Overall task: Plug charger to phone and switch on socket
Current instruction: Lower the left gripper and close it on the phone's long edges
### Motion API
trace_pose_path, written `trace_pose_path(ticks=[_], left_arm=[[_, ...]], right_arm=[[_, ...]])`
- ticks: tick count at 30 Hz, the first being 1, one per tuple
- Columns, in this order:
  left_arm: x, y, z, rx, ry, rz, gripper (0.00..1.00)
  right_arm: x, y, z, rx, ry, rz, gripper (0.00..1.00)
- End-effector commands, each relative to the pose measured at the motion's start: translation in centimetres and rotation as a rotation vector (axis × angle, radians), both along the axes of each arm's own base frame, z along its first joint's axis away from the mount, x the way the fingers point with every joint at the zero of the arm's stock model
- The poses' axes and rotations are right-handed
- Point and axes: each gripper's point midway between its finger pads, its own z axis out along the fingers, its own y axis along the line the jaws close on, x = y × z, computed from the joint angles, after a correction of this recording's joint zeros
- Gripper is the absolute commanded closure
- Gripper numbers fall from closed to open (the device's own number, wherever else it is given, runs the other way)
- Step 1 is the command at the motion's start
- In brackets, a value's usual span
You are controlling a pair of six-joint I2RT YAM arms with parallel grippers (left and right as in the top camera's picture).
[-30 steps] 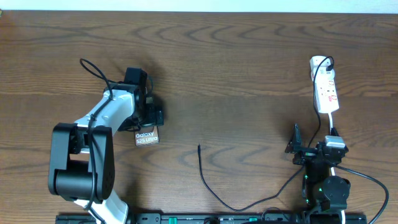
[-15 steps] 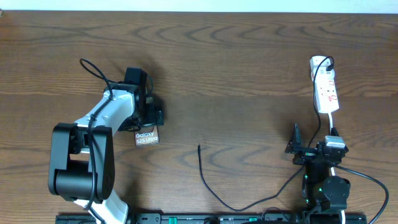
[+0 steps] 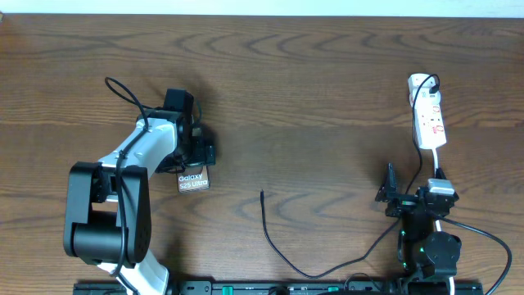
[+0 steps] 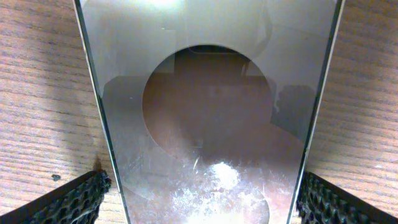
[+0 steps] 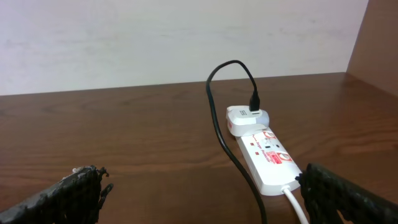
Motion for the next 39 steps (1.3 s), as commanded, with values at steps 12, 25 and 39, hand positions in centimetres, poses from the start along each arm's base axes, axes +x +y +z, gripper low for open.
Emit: trace_pose_path(ticks=[12,25,39], left_arm=[[-1.42,-0.09,-1.43,-0.003,0.076,0.011,0.02],[-1.37,-0.38,-1.42,-0.019,0.075,0.01,0.01],[-1.37,-0.37,-1.42,-0.018,0.075,0.001,0.05]], right_arm=[[-0.01,0.28,-0.01,0.013,-0.002,0.011,0.01],[-0.01,0.29,-0.01,0.013,-0.002,0.012,0.01],[-0.01,0.29,-0.01,0.013,-0.002,0.012,0.01]])
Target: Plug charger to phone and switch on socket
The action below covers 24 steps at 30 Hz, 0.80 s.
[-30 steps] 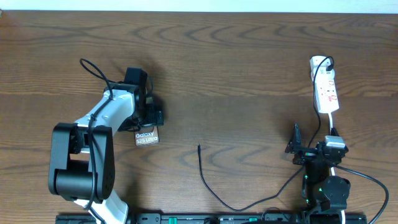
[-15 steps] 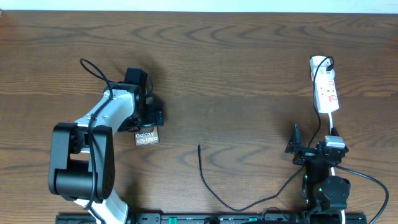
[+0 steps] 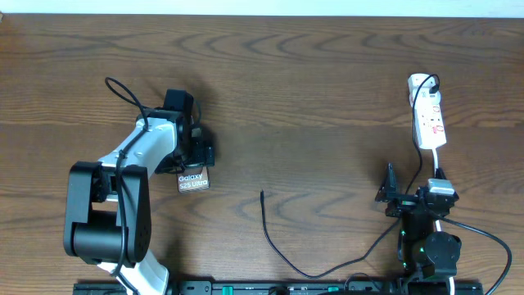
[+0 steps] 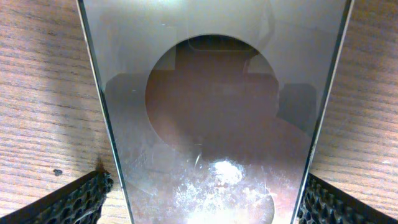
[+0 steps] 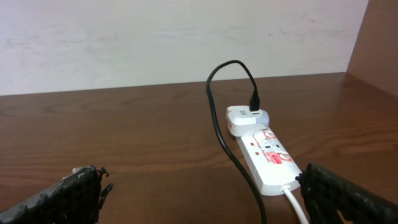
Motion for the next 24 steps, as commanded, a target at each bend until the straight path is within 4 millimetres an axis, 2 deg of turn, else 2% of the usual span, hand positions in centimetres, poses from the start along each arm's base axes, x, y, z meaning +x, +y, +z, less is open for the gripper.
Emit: trace_pose_path(ticks=[1,7,15,24], left_arm=[[-0.99,-0.41,-1.35,-0.02,0.056,-0.002,0.05],[-0.98,-0.41,-1.35,-0.02,0.056,-0.009,0.05],[-0.97,-0.41,-1.35,-0.019,0.055,-0.016,0.12],[-0.61,-0.44,-1.35,-0.021,0.041,-0.017,0.12]], right_arm=[[-0.01,0.29,-0.01,0.013,-0.002,0.012,0.01],[-0.01,0.29,-0.01,0.013,-0.002,0.012,0.01],[-0.01,0.29,-0.01,0.013,-0.002,0.012,0.01],[-0.01,0.28,-0.01,0.013,-0.002,0.011,0.01]])
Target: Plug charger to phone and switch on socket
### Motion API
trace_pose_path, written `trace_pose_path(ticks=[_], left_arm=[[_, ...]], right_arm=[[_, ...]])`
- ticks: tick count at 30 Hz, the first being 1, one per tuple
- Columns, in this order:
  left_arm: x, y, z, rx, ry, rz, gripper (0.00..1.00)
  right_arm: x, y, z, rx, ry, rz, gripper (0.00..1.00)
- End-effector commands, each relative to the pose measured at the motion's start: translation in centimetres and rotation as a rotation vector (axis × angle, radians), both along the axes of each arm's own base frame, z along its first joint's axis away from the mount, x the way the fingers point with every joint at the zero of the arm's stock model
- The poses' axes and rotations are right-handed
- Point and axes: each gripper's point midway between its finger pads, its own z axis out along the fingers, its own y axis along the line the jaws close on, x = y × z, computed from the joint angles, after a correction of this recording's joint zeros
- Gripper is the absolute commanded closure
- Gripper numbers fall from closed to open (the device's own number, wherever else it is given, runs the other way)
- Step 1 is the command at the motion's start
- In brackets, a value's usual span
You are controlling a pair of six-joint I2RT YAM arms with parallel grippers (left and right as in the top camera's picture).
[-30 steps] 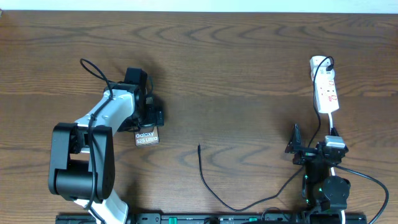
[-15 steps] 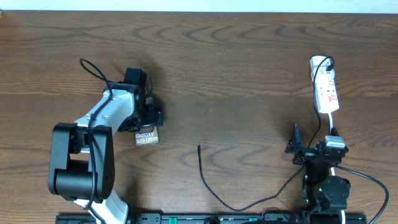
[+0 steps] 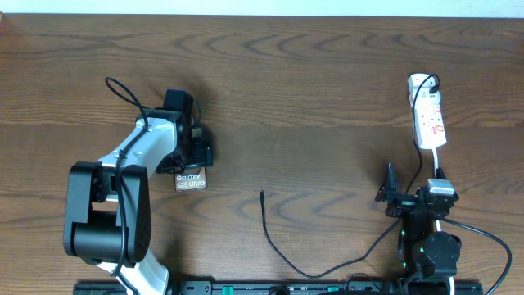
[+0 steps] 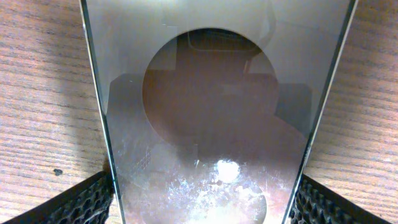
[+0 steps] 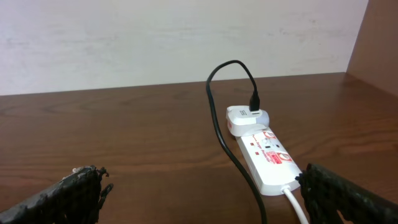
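The phone (image 3: 190, 181), its screen label reading Galaxy S25 Ultra, lies flat at the left of the table. In the left wrist view the phone (image 4: 205, 112) fills the frame as a shiny glass slab. My left gripper (image 3: 191, 157) straddles its far end and both pads (image 4: 87, 202) press against its long edges. The black charger cable (image 3: 274, 242) lies loose, its free plug end (image 3: 262, 194) on bare wood right of the phone. The white power strip (image 5: 267, 158) carries the white adapter (image 5: 245, 118). My right gripper (image 5: 202, 199) stands open, short of the strip.
The power strip (image 3: 429, 119) lies at the far right with its white lead running toward the right arm's base. The black cable loops along the table's near edge. A wall rises behind the table in the right wrist view.
The left pads, which stood a little off the phone's edges, now touch them. The phone has shifted slightly left in the overhead view. The right arm has not moved.
The left gripper stood open over the phone's far end at both earlier moments, pads beside its edges. By now the pads have come against the phone. The cable, the power strip and the right arm have stayed where they were.
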Motion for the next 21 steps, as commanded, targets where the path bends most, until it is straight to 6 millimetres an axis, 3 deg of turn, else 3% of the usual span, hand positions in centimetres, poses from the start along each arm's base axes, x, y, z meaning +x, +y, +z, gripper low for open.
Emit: trace_pose_path(ticks=[1,21], left_arm=[[-0.51,-0.45,-1.35,-0.021,0.037,-0.011,0.12],[0.14,-0.52,-1.34,-0.023,0.009,-0.036,0.12]], right_arm=[[-0.01,0.29,-0.01,0.013,-0.002,0.012,0.01],[-0.01,0.28,-0.01,0.013,-0.002,0.011,0.01]])
